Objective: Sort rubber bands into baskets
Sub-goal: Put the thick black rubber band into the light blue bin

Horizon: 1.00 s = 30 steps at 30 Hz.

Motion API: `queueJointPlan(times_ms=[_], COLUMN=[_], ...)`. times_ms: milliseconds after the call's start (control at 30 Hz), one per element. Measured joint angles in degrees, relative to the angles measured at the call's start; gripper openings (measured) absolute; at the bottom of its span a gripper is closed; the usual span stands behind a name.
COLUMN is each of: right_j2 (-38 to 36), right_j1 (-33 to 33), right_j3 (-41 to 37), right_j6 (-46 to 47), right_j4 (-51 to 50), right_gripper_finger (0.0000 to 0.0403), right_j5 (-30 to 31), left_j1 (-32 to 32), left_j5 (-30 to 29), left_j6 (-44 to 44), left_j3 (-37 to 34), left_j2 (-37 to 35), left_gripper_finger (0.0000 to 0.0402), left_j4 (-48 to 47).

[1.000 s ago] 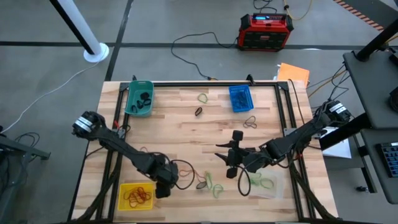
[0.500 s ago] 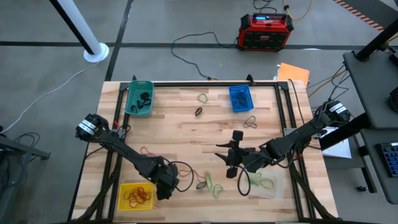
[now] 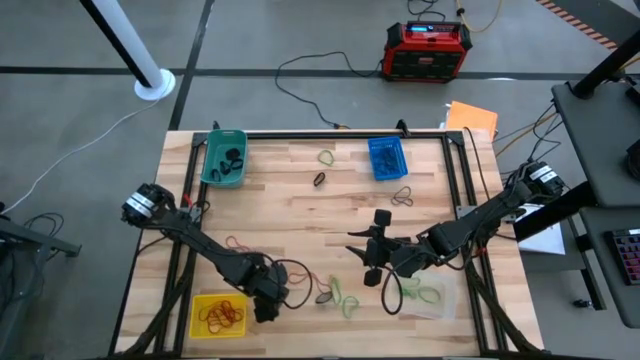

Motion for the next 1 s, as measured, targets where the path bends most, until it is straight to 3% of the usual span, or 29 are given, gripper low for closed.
queueJointPlan(times_ms=[333,467,633,767,900,1000], right_j2=[0.00,-0.02,-0.02,-0.02,-0.02,-0.02], right_j1=[0.02,0.02,0.02,0.02,0.02,0.02], right_j3=[0.00,0.00,0.00,0.00,0.00,0.00], right_j6=[1.66,2.12,2.10,2.19,2.08,1.42], right_j4=[-1.50,-1.66,-1.66,-1.66,-1.66,-1.63], right_gripper_finger=[0.0146,0.0146,0.0146,0.0146,0.0146,0.0146], right_j5=[-0.04,-0.04,-0.04,-0.04,-0.04,-0.02], left_j1=[0.00,0.00,0.00,0.00,0.18,0.67], left_j5=[0.37,0.45,0.54,0.57,-0.41,-5.82], left_j6=[0.17,1.28,1.99,3.40,7.28,12.02], left_j3=[-0.09,-0.09,-0.09,-0.09,1.89,5.72], left_j2=[1.71,1.71,1.71,1.66,-0.01,-1.91], left_gripper_finger=[0.0118,0.0086,0.0014,0.0004,0.0001,0.0000], left_j4=[1.28,1.69,1.79,1.72,-3.96,-12.90])
